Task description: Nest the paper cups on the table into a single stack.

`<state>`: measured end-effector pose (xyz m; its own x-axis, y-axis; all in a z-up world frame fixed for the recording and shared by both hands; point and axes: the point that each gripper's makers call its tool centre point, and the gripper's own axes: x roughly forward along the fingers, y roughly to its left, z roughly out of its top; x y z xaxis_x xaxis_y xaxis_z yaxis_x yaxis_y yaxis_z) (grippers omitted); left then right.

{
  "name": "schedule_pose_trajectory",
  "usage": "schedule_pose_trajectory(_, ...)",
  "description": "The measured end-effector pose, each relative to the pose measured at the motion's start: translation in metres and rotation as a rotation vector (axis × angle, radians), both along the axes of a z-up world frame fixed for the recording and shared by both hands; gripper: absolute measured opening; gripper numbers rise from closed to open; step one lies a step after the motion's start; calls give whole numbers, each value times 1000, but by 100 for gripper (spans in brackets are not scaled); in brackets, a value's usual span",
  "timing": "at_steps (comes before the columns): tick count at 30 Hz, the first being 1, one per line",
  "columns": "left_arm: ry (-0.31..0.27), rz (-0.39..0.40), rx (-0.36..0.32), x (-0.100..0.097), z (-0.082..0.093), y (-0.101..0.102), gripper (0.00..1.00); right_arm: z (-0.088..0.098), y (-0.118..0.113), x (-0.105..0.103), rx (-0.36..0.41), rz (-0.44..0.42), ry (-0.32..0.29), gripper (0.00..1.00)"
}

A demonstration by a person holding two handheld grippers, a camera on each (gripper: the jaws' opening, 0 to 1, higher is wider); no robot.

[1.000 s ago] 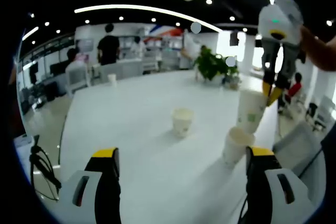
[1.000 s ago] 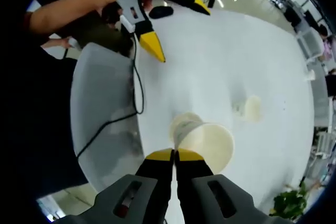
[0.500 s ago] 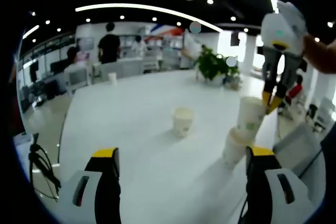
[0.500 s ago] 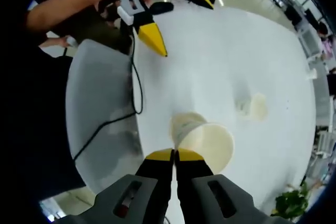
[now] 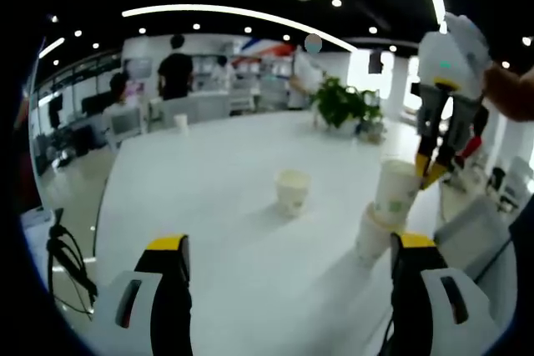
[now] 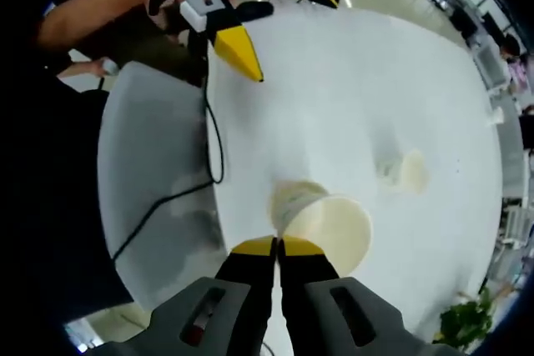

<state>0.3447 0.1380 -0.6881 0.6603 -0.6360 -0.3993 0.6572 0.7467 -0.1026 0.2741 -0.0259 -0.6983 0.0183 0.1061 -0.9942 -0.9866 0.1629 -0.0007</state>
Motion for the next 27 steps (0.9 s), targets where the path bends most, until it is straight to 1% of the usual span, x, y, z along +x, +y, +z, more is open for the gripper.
schedule_pose_trajectory(17, 8, 11, -4, -2, -4, 2, 98, -17, 0, -3, 0, -19, 13, 0)
schedule_pose_trajectory(24, 8, 20, -6, -3, -3, 4, 98, -28, -2, -1, -8, -26, 1, 0)
schedule_pose_trajectory(27, 11, 23, -7, -3, -4, 5, 98, -33, 0, 1, 1, -28, 3, 0)
